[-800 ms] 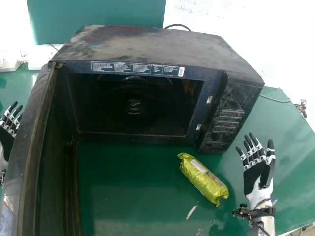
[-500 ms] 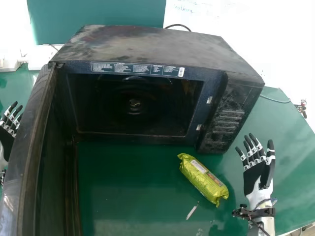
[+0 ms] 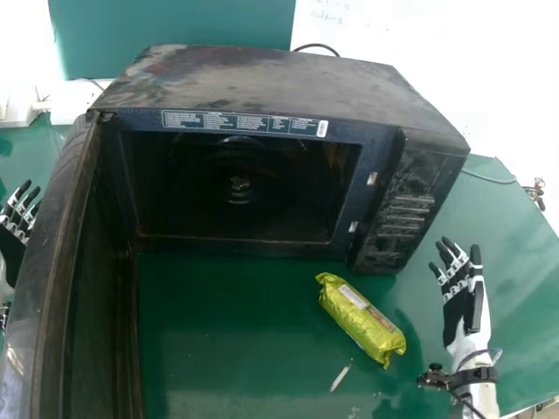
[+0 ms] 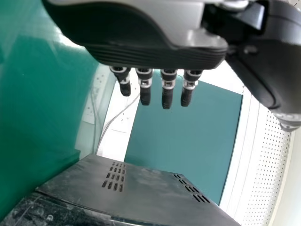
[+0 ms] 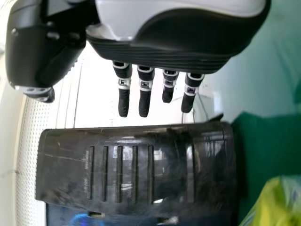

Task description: Put biscuit inside oven

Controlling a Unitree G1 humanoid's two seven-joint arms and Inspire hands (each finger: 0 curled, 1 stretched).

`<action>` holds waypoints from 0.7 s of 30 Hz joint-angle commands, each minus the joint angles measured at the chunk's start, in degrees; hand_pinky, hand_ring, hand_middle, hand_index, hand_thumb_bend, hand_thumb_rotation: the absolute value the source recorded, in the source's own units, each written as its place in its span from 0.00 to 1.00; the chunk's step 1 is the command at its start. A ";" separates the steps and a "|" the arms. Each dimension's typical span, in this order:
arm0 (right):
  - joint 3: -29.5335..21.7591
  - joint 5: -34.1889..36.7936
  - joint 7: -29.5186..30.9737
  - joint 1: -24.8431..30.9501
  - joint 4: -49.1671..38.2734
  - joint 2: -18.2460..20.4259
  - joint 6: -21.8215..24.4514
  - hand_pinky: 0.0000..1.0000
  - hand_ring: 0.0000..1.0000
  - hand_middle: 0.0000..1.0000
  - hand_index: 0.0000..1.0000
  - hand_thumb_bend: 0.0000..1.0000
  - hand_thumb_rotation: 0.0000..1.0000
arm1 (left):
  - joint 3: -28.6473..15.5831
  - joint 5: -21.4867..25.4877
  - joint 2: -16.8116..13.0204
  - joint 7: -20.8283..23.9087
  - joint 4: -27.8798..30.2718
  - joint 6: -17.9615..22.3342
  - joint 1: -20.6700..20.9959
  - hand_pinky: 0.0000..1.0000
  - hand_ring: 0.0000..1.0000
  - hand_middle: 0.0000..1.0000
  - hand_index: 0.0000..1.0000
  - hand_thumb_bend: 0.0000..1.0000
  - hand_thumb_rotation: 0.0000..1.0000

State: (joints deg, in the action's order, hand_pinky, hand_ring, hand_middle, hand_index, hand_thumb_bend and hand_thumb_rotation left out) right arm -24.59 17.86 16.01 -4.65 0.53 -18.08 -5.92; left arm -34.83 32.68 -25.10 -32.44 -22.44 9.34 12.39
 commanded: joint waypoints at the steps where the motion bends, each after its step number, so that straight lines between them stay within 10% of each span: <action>1: 0.26 -1.66 0.49 1.24 -1.14 -1.82 -1.64 0.93 0.93 0.90 0.86 0.92 0.73 | 0.18 0.02 0.23 0.31 1.06 0.09 -1.16 1.00 1.00 1.00 1.00 0.98 1.00; 21: 2.26 -7.44 1.11 1.19 -5.07 -7.97 -0.23 0.77 0.90 0.88 0.83 0.98 0.60 | 0.80 -0.32 0.99 1.03 3.32 0.62 -2.23 1.00 1.00 1.00 1.00 0.98 1.00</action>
State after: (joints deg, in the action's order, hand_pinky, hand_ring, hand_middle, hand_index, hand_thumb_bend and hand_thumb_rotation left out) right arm -22.84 11.07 16.58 -3.80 -3.73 -25.13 -5.09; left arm -34.45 32.64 -24.70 -31.65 -20.28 9.55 11.34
